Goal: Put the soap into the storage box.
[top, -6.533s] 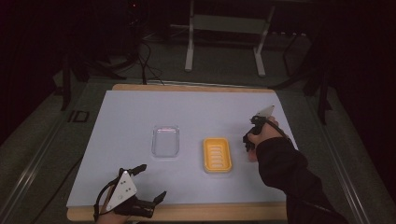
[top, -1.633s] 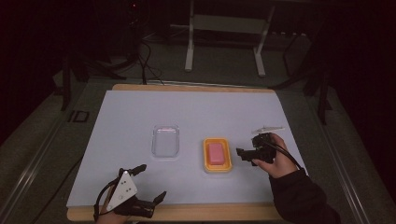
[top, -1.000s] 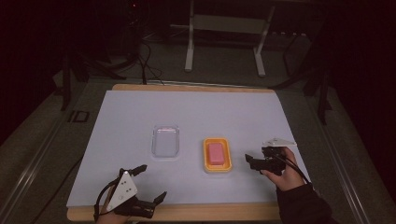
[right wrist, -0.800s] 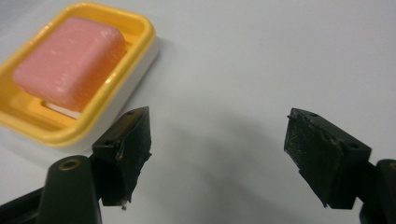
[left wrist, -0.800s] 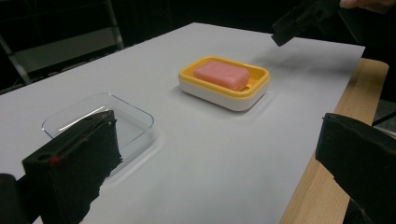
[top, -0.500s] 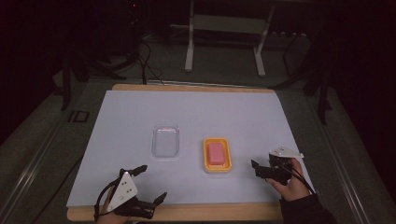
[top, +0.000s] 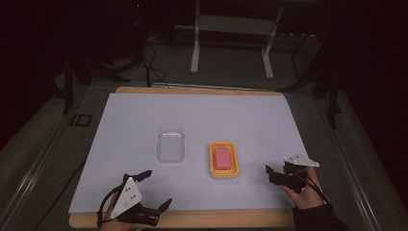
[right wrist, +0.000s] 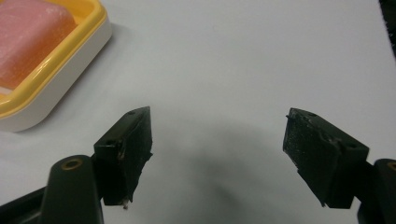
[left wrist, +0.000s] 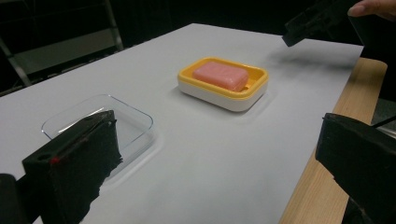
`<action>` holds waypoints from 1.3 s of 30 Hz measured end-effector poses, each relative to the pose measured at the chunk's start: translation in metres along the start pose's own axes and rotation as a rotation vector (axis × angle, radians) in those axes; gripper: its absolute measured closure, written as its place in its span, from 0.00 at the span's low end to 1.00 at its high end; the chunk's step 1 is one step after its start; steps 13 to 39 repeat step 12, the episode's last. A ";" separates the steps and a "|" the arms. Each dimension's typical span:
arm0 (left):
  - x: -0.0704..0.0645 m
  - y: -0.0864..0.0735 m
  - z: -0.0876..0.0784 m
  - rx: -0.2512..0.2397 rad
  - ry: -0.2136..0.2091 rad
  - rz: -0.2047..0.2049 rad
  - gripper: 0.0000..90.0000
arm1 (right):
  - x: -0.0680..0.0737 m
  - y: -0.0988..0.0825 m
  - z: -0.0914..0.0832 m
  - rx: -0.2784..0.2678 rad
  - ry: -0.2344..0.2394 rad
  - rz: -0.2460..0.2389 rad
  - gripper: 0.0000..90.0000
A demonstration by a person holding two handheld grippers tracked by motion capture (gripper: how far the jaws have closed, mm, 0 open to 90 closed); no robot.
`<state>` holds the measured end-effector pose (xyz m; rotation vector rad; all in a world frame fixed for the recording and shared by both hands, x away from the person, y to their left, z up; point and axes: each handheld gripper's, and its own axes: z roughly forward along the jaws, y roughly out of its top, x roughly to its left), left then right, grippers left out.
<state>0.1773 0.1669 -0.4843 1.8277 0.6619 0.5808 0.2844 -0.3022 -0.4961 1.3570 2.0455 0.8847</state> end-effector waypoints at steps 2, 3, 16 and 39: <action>0.000 0.000 0.000 0.002 0.000 0.004 0.00 | -0.001 0.000 0.000 -0.006 -0.003 -0.003 0.26; 0.000 0.000 0.000 0.002 -0.001 0.005 0.00 | -0.002 0.000 0.000 -0.003 -0.013 0.001 0.26; 0.000 0.000 0.001 0.004 -0.002 0.006 0.00 | -0.005 -0.001 0.002 0.005 -0.012 0.008 0.26; 0.000 0.000 0.001 0.004 -0.002 0.006 0.00 | -0.005 -0.001 0.002 0.005 -0.012 0.008 0.26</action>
